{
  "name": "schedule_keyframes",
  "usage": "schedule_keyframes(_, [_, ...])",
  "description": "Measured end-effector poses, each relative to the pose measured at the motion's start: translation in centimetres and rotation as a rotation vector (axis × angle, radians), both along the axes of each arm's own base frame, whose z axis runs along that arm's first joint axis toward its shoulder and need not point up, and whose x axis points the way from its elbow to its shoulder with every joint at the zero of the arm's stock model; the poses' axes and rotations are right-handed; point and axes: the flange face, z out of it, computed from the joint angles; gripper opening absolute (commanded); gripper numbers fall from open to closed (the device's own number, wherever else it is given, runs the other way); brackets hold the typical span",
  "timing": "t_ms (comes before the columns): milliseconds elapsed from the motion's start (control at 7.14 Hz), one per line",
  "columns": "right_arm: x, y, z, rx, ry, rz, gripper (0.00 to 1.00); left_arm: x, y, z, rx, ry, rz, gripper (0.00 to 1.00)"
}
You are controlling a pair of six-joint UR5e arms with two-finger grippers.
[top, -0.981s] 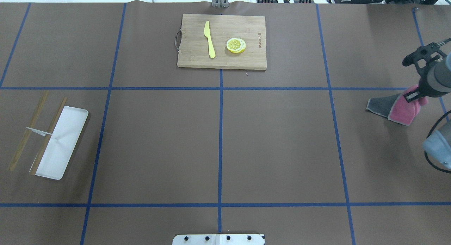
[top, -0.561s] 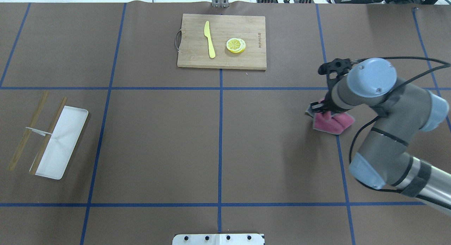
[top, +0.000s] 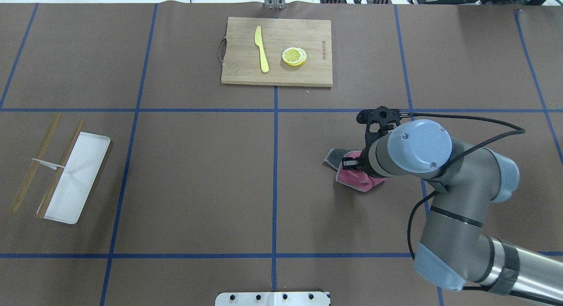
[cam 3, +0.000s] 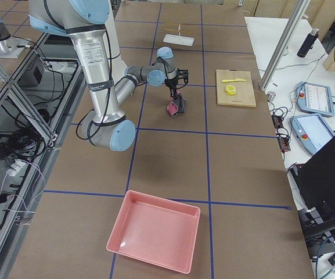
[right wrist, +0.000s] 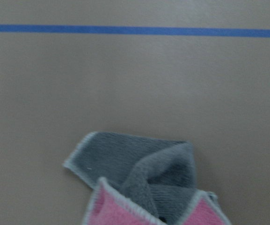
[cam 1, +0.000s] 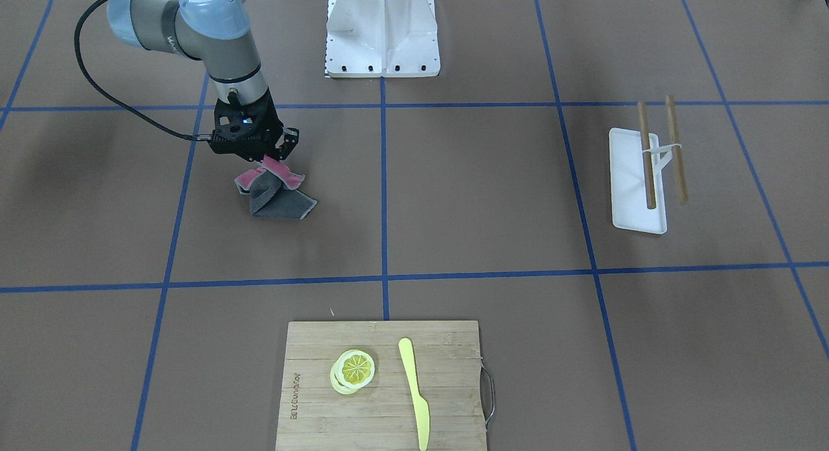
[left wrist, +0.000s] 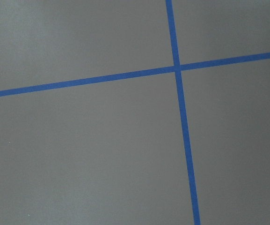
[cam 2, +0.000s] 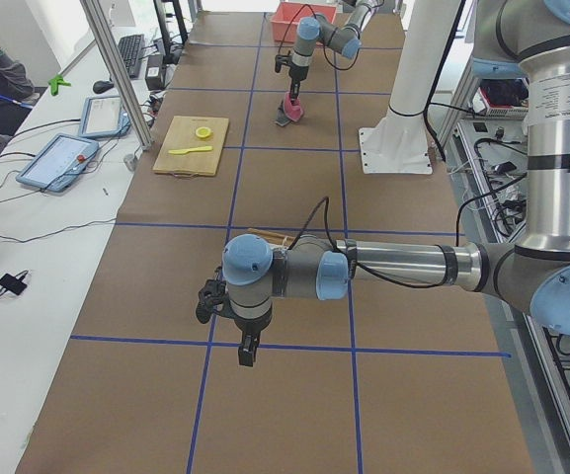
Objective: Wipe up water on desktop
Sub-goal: 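Press the cloth onto the table with the right gripper and wipe toward the center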
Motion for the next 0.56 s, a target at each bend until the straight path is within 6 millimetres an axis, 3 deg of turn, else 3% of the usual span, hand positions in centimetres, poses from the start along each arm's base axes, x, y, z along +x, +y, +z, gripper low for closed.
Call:
schedule_keyframes(280, [8.6, 1.6, 8.8, 0.065, 0.173, -0.113, 0.0, 0.0, 0.0, -0.1, 0.001, 0.0, -0.001, 0.99])
schedule_keyframes(561, [17.2, 1.2, 16.0, 0.098, 0.34, -0.207, 0.0, 0.0, 0.0, -0.2, 0.002, 0.0, -0.001, 0.99])
